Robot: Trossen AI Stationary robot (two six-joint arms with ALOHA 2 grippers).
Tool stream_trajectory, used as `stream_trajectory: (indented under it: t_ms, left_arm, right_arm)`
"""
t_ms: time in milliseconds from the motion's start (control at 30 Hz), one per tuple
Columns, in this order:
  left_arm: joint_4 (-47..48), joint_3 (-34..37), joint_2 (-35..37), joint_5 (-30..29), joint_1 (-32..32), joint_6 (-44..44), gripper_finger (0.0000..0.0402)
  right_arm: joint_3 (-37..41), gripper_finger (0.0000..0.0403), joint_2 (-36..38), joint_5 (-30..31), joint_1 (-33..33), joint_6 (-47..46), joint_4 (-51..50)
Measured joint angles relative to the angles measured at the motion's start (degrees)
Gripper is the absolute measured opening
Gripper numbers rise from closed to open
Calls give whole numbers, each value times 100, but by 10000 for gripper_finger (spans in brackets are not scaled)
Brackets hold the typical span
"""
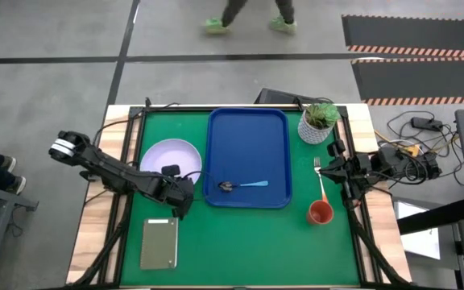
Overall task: Pick and place plate/cup/fork/spoon on tray
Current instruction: Put the white plate on the blue serving tray to the top of the green spoon
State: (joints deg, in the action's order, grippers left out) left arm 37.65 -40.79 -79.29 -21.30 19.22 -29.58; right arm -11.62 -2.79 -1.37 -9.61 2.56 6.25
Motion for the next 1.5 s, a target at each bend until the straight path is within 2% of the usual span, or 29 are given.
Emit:
stream_trajectory:
  t_ms: [300, 633, 767, 933, 1033, 1200, 1333, 1500]
  left_arm:
    - [-79, 185, -203, -24, 0, 0, 130]
    - [-88, 129, -259, -97, 0, -5, 9]
    - [-15, -75, -247, -180, 2, -6, 5]
    - [669, -579, -247, -441, 2, -3, 1]
    - [1122, -918, -247, -717, 9, -3, 1]
    - [1207, -1448, -247, -1154, 2, 281, 1]
    - [565, -1765, -286, -1489, -4, 1018, 0]
    - [-1136, -1964, -500, -1519, -118, 2194, 0]
  right_arm:
    - [0, 9, 0, 0, 0, 1, -3]
    - [0, 9, 0, 0, 0, -6, -1]
    - [0, 9, 0, 0, 1, -32, -2]
    - [0, 9, 0, 0, 1, -45, -3]
    - [0, 9, 0, 0, 0, -20, -1]
    - [0, 9, 0, -2, 1, -8, -4]
    - [0, 9, 0, -2, 0, -3, -5]
    - [0, 9, 0, -2, 2, -3, -2]
